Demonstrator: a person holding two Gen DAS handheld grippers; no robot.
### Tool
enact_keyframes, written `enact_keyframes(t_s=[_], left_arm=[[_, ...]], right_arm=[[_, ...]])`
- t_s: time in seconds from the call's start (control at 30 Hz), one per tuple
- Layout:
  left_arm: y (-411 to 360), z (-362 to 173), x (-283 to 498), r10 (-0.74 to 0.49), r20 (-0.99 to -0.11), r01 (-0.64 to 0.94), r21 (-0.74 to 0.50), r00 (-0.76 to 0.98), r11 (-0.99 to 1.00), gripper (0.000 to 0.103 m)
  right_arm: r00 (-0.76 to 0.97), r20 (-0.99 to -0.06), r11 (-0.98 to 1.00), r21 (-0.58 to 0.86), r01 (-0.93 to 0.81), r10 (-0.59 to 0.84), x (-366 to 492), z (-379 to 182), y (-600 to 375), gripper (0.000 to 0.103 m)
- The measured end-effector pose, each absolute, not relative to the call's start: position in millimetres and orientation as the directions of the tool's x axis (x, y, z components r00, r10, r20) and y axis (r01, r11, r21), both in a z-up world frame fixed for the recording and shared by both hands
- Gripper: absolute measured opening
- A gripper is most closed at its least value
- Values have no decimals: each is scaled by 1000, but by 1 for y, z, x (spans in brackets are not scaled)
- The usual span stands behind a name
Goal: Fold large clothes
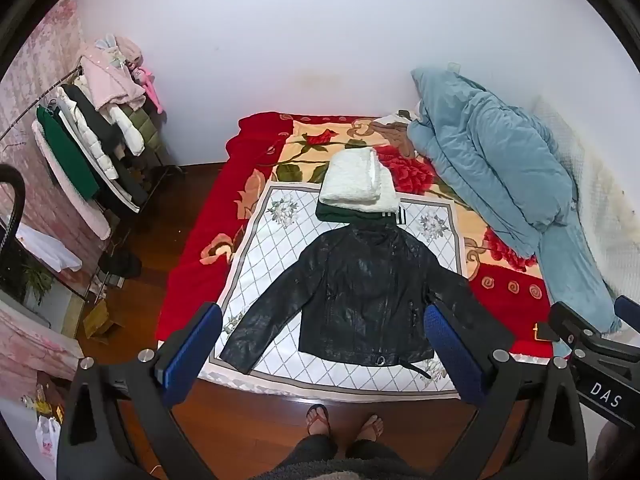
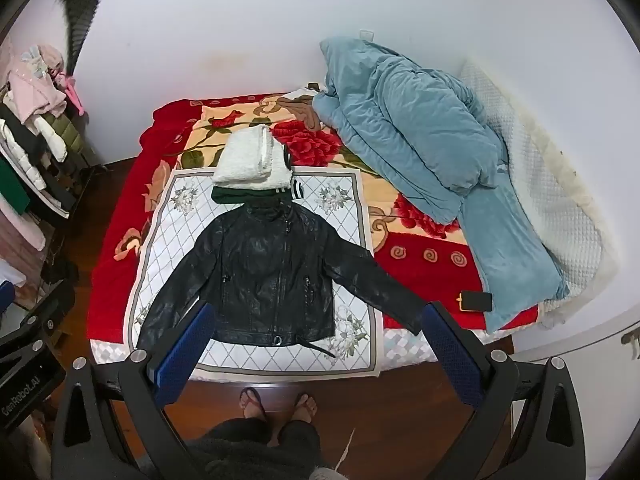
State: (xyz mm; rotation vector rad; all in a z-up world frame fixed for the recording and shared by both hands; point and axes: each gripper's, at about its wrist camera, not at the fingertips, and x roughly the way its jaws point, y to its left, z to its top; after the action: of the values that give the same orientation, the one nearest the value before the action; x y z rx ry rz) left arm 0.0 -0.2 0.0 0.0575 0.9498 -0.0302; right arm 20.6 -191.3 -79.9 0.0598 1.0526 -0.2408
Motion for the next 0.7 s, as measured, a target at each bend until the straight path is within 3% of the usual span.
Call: enact_keyframes(t_s=[0.7], left_arm=[[2, -7, -2, -2, -817, 50, 33, 577, 998, 103]], right_arm=[[471, -863, 971, -86, 222, -184, 23, -79, -195, 103]])
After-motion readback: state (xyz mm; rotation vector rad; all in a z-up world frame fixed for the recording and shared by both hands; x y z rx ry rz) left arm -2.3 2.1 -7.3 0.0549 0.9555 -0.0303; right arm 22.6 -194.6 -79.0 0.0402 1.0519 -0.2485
